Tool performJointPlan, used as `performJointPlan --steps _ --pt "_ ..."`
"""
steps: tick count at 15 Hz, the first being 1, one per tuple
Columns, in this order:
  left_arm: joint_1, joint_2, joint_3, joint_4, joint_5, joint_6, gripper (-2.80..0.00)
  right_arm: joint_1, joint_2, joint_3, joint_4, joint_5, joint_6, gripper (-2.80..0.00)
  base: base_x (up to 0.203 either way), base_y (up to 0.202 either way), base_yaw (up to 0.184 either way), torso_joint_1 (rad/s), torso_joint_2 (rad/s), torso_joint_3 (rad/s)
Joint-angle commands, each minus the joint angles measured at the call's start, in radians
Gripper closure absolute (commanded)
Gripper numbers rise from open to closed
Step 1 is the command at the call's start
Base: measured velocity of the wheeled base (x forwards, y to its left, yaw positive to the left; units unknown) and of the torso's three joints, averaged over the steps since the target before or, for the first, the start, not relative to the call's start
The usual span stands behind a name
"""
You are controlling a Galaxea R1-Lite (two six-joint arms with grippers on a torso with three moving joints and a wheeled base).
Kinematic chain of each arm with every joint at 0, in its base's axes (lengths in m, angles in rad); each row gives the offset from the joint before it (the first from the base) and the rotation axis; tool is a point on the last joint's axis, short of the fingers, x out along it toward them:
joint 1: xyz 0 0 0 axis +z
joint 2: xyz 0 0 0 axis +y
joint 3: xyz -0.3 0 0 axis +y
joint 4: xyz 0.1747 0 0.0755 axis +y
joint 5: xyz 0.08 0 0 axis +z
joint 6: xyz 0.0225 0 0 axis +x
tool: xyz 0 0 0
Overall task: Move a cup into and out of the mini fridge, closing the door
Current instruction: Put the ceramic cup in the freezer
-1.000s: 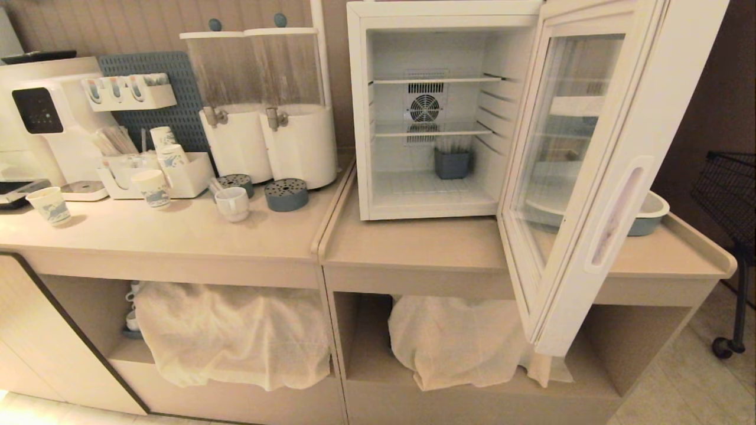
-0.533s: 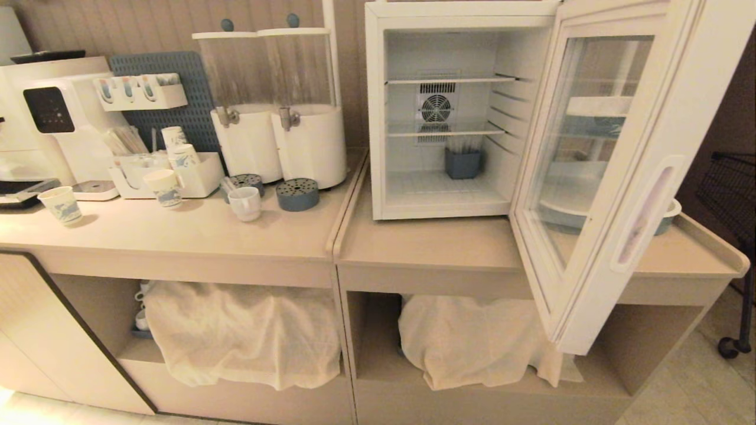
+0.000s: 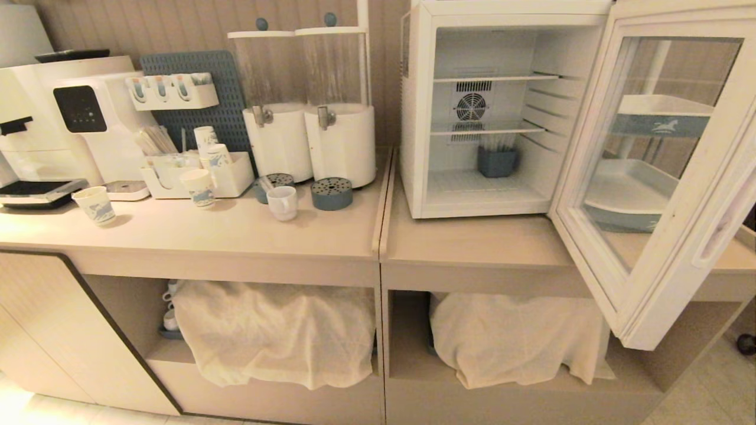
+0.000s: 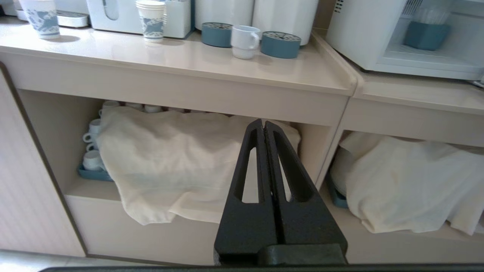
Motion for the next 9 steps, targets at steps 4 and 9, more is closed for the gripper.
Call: performJointPlan --steps 4,9 --pt "0.000 -0.005 0.040 -0.001 0.000 -0.001 0.00 0.000 0.001 0.000 0.001 0.000 0.000 0.00 0.000 0.192 0.000 0.002 0.00 0.001" --pt "0.000 -0.005 0.040 -0.002 0.000 -0.001 0.00 0.000 0.001 0.000 0.002 0.000 0.000 0.00 0.000 0.193 -0.001 0.003 0.00 0.004"
